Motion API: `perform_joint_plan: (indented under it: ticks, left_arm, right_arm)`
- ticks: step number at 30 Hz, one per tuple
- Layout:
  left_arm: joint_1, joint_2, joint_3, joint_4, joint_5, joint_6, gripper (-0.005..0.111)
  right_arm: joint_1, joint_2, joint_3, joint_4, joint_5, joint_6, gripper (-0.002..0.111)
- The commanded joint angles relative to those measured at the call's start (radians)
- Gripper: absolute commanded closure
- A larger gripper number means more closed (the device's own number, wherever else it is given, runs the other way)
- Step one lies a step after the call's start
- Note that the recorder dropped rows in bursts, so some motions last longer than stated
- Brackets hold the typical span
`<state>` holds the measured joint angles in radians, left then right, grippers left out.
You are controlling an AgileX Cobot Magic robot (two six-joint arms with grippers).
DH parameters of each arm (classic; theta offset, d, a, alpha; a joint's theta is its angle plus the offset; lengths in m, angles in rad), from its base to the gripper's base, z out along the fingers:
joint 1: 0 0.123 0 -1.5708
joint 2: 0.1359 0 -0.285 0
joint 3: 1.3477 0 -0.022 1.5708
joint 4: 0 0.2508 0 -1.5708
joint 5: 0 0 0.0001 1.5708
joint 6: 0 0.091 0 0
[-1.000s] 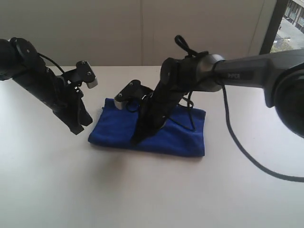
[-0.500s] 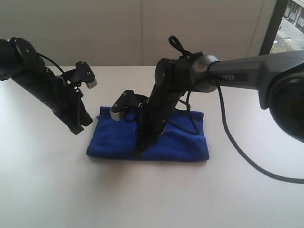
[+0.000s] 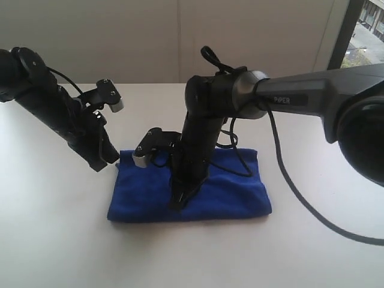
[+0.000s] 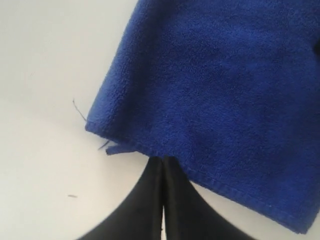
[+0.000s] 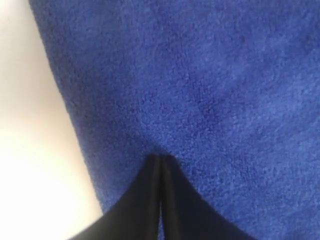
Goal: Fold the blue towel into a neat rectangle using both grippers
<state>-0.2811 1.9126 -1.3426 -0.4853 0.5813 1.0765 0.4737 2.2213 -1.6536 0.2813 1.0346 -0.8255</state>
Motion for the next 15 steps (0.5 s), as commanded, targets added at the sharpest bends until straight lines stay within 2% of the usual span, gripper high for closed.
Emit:
perform_joint_plan:
  ticks: [1, 4, 6, 9, 11, 15]
  left_arm:
    - [-0.007, -0.010, 0.005, -0.109, 0.026, 0.055, 0.107]
    - [-0.037, -0.005, 0.005, -0.233, 0.000, 0.139, 0.107]
    - [-0.078, 0.017, 0.005, -0.262, -0.085, 0.158, 0.107]
    - [-0.103, 0.086, 0.005, -0.277, -0.215, 0.153, 0.107]
    - [-0.103, 0.122, 0.005, -0.292, -0.243, 0.152, 0.107]
    - [-0.103, 0.163, 0.005, -0.292, -0.316, 0.152, 0.107]
  right_arm:
    - [0.003, -0.080, 0.009, -0.050, -0.028, 0.025, 0.108]
    - [-0.020, -0.170, 0.009, -0.198, -0.123, 0.135, 0.108]
    - [-0.078, -0.186, 0.009, -0.281, -0.147, 0.211, 0.108]
    - [-0.218, -0.145, 0.019, -0.244, -0.118, 0.226, 0.108]
    - [-0.271, -0.109, 0.019, -0.188, -0.106, 0.192, 0.108]
    - [-0.287, -0.055, 0.019, -0.158, -0.150, 0.152, 0.108]
